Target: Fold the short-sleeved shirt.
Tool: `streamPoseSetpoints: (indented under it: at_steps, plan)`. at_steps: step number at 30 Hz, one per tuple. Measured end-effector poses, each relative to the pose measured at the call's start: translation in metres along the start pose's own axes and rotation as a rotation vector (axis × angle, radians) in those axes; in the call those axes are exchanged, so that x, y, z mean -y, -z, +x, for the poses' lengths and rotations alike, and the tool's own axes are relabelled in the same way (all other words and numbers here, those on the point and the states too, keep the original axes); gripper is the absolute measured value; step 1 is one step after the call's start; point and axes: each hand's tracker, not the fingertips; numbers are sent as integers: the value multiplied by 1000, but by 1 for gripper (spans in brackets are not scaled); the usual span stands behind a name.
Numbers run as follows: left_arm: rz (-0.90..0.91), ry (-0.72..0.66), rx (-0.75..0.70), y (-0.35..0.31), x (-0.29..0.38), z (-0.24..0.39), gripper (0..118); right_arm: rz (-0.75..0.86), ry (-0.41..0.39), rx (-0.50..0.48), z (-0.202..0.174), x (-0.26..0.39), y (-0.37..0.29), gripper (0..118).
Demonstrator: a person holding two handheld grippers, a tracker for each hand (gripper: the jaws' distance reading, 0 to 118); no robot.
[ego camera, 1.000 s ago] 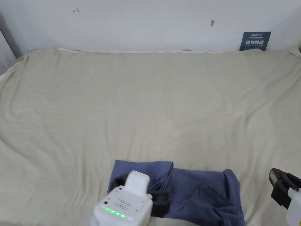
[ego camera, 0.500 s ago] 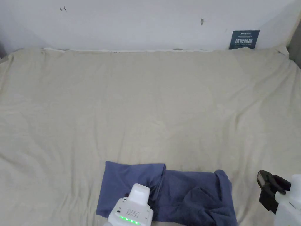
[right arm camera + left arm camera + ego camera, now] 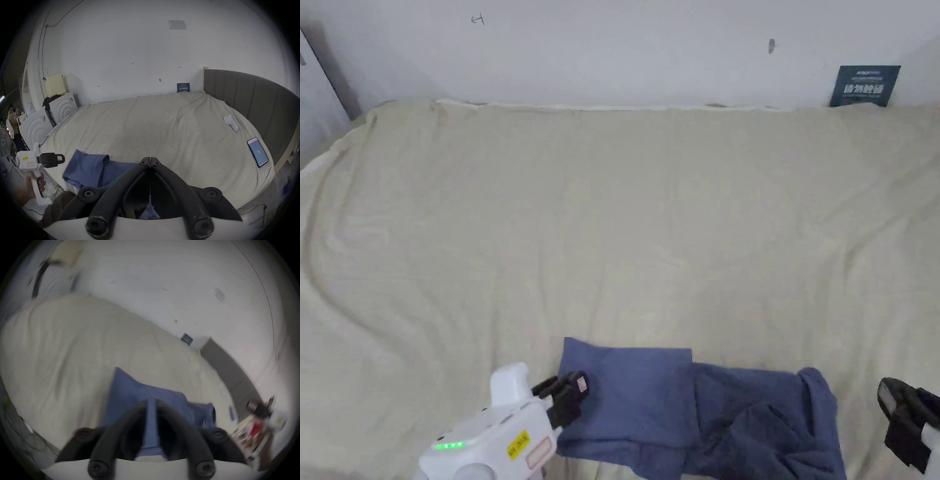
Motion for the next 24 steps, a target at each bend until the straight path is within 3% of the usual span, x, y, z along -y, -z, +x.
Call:
streamPoseSetpoints:
  at_steps: [1, 3, 6, 8, 13, 14, 15, 16, 17, 18, 21, 24]
  plan:
    - [-47, -45, -2, 2, -13, -20, 67, 6, 10, -19, 1, 0, 1, 0]
    - [-166, -73, -49, 7, -25, -46, 113, 2, 5, -26, -1, -1, 5, 0]
    - [-220, -146, 111, 12, -19, -65, 118, 8, -8, -34, -4, -3, 6, 0]
    - [-245, -171, 45, 23, -10, -65, 118, 12, -10, -36, -6, -5, 5, 0]
    - [-266, -57, -48, 43, 2, -52, 118, 11, -16, -37, -5, -8, 3, 0]
    - [-341, -39, -40, 46, -3, -47, 114, 9, -16, -32, -5, -8, 2, 0]
    - [-347, -3, -61, 41, -7, -41, 78, 6, -14, -31, -5, -8, 2, 0]
    - [-315, 39, -126, 38, -8, -37, 20, 8, -9, -35, -4, -7, 1, 0]
    - [-329, 63, -241, 38, -7, -41, 6, 10, -4, -39, -4, -6, 1, 0]
    - [-357, -25, -91, 35, -10, -54, 6, 6, -1, -38, -4, -6, 3, 0]
    - [-305, -200, 11, 19, -14, -63, 6, -1, 1, -35, -5, -5, 3, 0]
    - [-296, -59, -5, 13, -17, -47, 6, 5, 0, -38, -8, -6, 2, 0]
